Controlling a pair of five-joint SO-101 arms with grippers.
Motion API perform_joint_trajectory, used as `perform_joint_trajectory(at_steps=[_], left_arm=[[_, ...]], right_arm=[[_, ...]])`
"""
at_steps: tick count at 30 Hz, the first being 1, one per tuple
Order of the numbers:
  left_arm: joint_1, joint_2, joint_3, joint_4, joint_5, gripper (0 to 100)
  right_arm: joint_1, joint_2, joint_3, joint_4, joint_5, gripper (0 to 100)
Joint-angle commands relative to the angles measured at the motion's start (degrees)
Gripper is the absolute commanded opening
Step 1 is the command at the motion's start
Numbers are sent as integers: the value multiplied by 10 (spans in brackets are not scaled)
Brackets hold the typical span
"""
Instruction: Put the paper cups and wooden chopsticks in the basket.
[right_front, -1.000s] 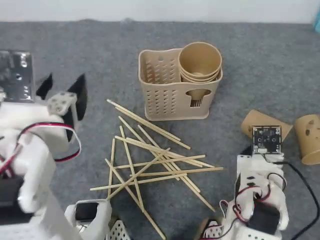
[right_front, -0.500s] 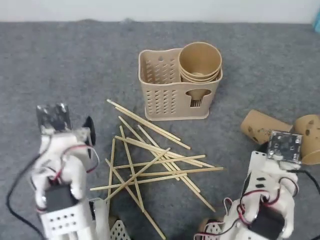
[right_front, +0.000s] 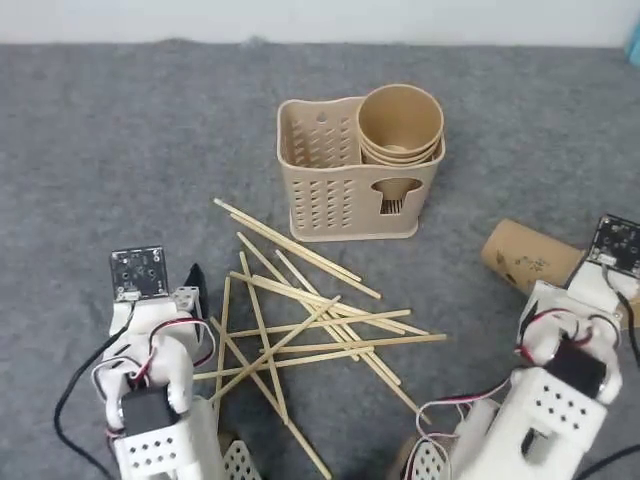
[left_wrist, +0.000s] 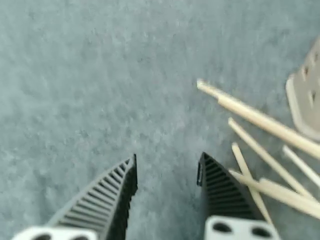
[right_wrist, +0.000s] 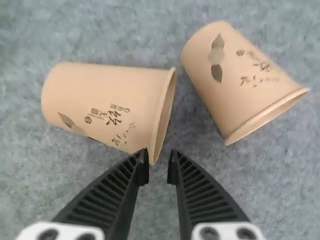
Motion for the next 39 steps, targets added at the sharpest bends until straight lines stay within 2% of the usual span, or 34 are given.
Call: perform_joint_trajectory(at_steps=[1,6,12,19,22,25,30,32,35,39], left_arm=[[-4,-7,5,-15,3,186],[-4,-7,7,-15,2,186],[-4,-7,14,-35,2,186],[-4,-7,14,-35,2,186],[-4,-7,14,-35,2,186],[-4,-7,14,-35,2,186],[-3,-7,14,-35,2,186],[-3,-7,14,-35,2,186],[-4,-7,14,-35,2,185],[-4,-7,14,-35,2,185]], right_arm=[[8,37,-33,-36,-22,92],[5,87,-20,-88,-29,172],[3,158,-18,-149,-27,173],[-34,236,-17,-206,-28,170],[-47,243,-17,-211,-25,117],[-49,243,-19,-211,-24,5],[-32,242,-29,-208,-22,8],[-19,242,-39,-207,5,8],[4,242,-68,-202,95,8],[22,242,-142,-129,170,8]])
